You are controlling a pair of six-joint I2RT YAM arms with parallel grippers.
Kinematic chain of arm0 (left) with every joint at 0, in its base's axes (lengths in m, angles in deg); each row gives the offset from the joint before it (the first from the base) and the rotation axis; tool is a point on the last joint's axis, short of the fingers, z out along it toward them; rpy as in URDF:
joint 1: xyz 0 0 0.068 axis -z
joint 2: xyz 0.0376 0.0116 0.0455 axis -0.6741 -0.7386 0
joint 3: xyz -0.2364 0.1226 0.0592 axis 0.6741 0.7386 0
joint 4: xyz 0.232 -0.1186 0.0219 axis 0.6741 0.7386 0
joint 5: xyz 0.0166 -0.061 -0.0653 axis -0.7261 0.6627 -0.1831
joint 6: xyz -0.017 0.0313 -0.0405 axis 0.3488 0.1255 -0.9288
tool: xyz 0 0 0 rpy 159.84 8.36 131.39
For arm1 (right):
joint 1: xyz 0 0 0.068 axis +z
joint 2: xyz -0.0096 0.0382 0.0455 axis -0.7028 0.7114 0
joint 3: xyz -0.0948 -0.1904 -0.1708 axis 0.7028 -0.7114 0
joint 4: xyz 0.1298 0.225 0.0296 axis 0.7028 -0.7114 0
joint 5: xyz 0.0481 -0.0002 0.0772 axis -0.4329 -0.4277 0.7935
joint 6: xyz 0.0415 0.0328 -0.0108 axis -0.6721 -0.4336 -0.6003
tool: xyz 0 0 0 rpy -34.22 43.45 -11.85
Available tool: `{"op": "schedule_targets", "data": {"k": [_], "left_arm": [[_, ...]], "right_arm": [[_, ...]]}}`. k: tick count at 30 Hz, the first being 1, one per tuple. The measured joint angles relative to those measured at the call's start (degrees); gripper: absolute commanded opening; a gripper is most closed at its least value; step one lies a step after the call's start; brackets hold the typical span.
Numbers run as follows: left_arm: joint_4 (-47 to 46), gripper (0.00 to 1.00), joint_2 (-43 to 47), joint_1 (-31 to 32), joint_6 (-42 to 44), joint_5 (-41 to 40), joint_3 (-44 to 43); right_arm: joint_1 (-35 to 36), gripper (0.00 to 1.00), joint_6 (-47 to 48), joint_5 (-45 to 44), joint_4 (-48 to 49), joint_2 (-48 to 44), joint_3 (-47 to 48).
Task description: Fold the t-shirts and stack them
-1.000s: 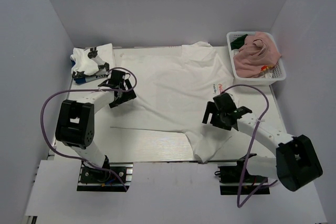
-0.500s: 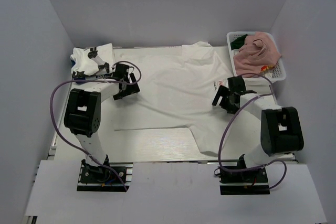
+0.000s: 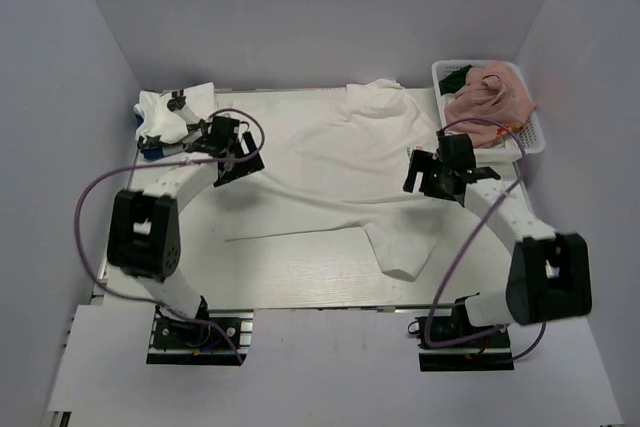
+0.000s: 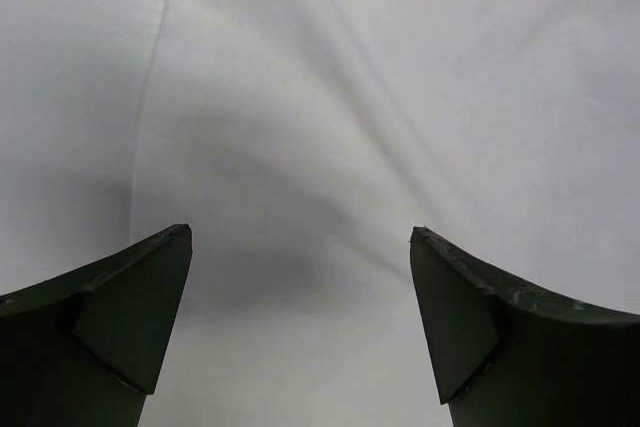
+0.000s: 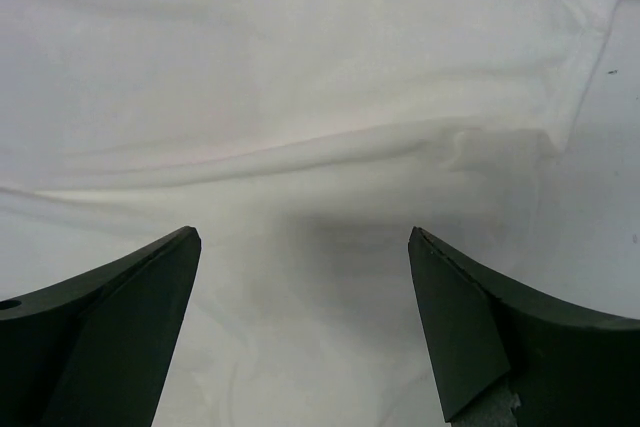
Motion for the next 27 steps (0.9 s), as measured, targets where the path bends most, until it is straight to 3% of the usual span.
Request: {"op": "schedule_targets", "data": {"k": [8,15,21,22,26,27], "left_arm": [[7.6,1.0,28.8,-0.4,-14.2,-7.8,17.4],[10.6,0.98,30.0,-0.8,-21.8,-6.2,33.0],[6.3,0.68,29.9,-0.8,-23.7,-5.7,33.4],[5.4,0.51,29.7,-0.8,-23.6,-5.7,33.6],[2.5,0.0,28.4,-0.8,-23.8,-4.9,34.9],[1.7,0.0,28.0,-0.8,-23.9,-4.5,35.1]], "right_arm": [[4.2,0.9,-4.3,-0.6,-9.1,-20.4,-7.4],[5.4,0.9,-6.3,2.5,-18.3,-24.0,-15.6],[6.6,0.9,-8.0,5.2,-20.6,-26.2,-18.3],[6.9,0.9,-8.6,5.3,-20.7,-26.3,-18.3],[8.0,0.9,-11.5,7.0,-20.6,-27.1,-19.3],[8.3,0.9,-12.0,7.3,-20.6,-27.1,-20.0]]}}
